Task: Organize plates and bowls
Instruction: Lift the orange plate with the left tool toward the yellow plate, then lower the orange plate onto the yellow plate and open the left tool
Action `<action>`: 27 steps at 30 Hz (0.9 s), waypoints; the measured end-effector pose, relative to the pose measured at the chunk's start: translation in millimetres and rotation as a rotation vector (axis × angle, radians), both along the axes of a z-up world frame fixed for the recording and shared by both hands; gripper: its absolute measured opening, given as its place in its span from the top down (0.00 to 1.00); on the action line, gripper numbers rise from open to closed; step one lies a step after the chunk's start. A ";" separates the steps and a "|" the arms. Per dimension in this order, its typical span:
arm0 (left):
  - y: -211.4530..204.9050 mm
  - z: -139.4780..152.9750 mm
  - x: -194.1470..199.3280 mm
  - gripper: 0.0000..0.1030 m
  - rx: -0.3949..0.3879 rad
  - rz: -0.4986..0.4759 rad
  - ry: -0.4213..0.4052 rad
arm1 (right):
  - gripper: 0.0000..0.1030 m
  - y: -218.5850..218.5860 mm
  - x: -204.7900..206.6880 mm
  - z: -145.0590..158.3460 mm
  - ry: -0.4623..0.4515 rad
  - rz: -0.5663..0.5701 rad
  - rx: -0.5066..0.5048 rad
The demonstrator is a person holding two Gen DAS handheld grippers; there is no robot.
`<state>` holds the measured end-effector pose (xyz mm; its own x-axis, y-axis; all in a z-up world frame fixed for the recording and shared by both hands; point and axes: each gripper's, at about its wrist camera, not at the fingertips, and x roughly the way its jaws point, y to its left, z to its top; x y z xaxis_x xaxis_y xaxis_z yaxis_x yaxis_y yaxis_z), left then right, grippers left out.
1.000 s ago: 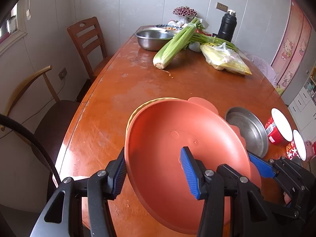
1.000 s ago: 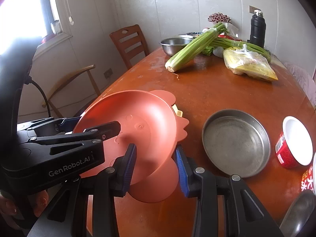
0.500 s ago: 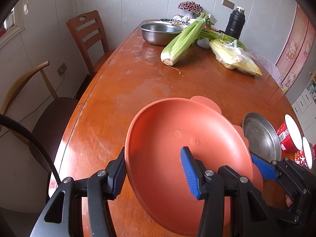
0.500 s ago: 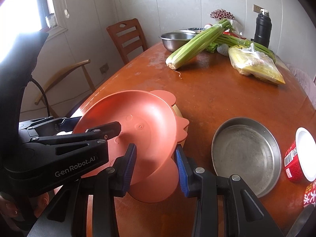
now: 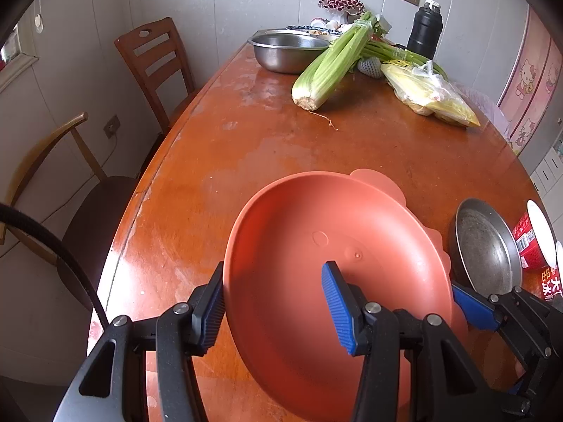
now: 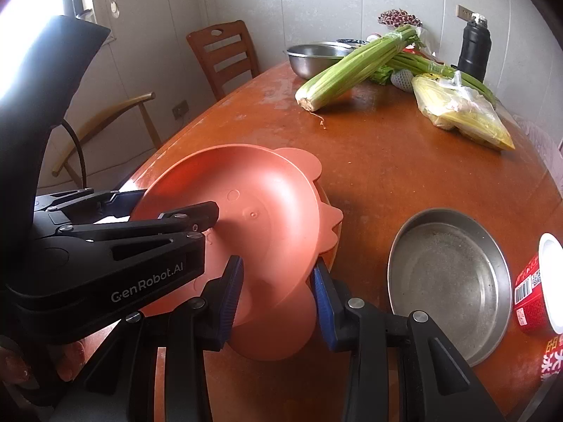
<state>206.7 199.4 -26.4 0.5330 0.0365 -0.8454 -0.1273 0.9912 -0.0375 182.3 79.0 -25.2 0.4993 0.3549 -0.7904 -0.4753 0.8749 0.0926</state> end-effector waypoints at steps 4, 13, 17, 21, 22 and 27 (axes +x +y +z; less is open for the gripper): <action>1.9 -2.6 0.9 0.50 0.001 0.001 -0.001 | 0.60 2.9 -0.4 -1.7 0.000 0.005 -0.007; 3.4 -3.0 0.4 0.49 -0.001 -0.001 -0.005 | 0.60 2.7 1.0 -2.7 0.004 0.001 -0.008; 4.9 -3.1 0.6 0.46 -0.001 0.007 -0.003 | 0.60 2.2 0.8 -2.9 0.008 -0.001 -0.006; 7.5 -4.0 0.1 0.42 -0.008 0.021 0.001 | 0.60 1.2 -0.1 -2.3 0.011 0.000 -0.005; 8.3 -4.2 0.0 0.42 -0.010 0.024 0.001 | 0.60 1.1 -0.2 -2.4 0.010 0.000 -0.007; 12.6 -5.8 0.5 0.37 -0.018 0.039 0.003 | 0.60 0.6 -2.5 -1.9 0.015 0.000 -0.007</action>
